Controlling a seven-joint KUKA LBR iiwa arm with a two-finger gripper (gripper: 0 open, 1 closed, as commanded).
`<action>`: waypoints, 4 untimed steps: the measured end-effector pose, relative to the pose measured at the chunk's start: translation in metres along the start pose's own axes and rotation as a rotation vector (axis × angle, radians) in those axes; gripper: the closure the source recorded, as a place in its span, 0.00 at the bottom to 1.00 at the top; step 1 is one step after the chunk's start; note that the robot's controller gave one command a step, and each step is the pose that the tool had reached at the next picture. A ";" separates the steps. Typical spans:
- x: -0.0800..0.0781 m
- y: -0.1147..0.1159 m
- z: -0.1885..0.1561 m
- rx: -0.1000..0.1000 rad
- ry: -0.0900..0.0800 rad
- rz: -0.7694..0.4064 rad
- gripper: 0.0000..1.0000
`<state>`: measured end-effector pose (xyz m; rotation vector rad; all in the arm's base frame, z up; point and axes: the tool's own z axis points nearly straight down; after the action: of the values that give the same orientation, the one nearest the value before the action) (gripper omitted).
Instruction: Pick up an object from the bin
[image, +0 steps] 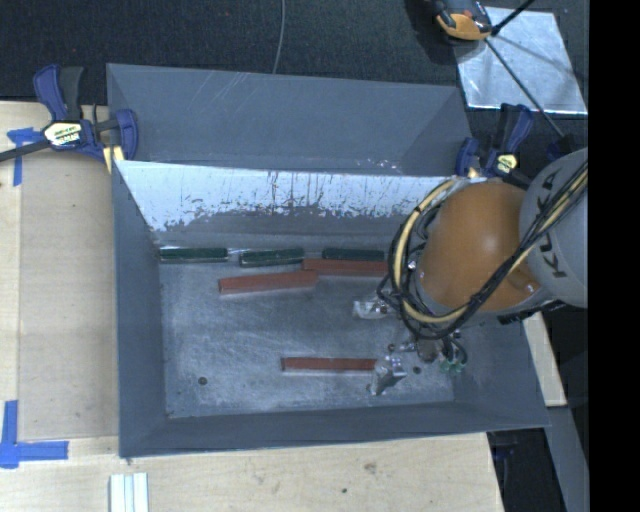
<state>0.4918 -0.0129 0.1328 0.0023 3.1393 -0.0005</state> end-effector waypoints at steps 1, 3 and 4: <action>0.000 0.000 0.000 0.000 0.000 -0.001 0.00; 0.004 -0.004 0.059 -0.002 -0.009 0.050 0.00; 0.002 0.005 0.057 -0.001 -0.002 0.178 0.00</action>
Offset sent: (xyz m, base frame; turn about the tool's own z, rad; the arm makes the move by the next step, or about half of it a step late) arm -0.0034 0.0053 -0.0628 0.1982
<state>0.4903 -0.0081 0.0762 0.2813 3.1249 0.0008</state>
